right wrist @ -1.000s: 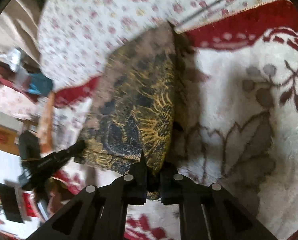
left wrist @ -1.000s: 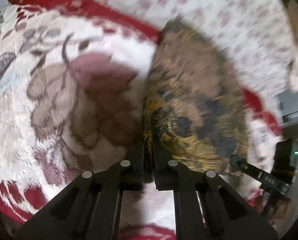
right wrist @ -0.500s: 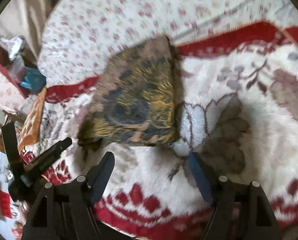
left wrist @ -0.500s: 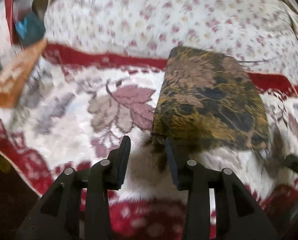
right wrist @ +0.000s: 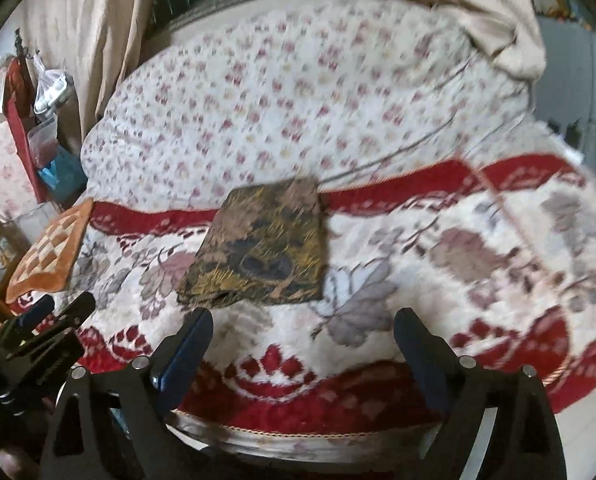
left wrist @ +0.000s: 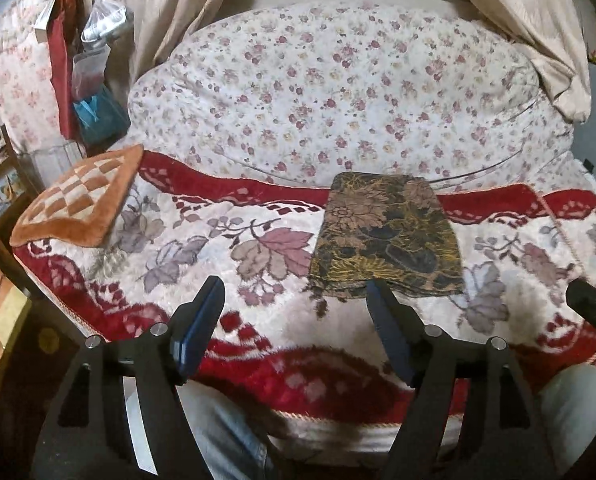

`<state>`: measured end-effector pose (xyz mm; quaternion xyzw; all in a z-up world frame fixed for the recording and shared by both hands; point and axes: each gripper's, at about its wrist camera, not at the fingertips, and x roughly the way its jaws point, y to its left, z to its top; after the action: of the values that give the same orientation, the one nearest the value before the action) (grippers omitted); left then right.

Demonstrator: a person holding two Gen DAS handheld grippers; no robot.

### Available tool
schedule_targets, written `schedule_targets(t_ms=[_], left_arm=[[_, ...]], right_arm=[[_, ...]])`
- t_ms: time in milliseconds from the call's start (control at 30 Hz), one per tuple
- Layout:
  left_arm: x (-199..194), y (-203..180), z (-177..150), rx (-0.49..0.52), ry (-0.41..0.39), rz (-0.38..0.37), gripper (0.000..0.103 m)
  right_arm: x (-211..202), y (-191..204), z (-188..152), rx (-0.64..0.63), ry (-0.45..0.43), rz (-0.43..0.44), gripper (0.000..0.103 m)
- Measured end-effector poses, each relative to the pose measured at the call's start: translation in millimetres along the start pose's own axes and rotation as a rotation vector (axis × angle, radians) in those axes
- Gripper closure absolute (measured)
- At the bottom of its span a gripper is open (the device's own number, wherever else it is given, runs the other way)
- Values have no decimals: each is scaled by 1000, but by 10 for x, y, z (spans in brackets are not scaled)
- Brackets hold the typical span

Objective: Fold small clothes

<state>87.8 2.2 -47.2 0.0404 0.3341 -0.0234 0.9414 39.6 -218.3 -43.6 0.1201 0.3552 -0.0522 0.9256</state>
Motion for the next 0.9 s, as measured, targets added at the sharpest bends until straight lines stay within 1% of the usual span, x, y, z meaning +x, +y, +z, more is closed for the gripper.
schedule_targets(t_ms=[33,133,200,333,600,900], left_arm=[[-38,23,6,-8,-3,-8,29],[-128,15,8,-12,-2,-14,29],[-222,9,8,-17,-1,-24,29],[-358,24,30,-25,-13,-10,29],[-428,24,45,-7,-14,10,29],[-411,62,78,9,-6,10,29]], right_arm=[[-75,12,-7,-1,-8,11,12],[-163,64,1,-19,4,-5,12],[-206,81,2,-21,3,1,12],[-255,93,2,-9,15,29,12],[-252,119,13,-14,21,29,12],[-199,93,4,-17,39,31,12]])
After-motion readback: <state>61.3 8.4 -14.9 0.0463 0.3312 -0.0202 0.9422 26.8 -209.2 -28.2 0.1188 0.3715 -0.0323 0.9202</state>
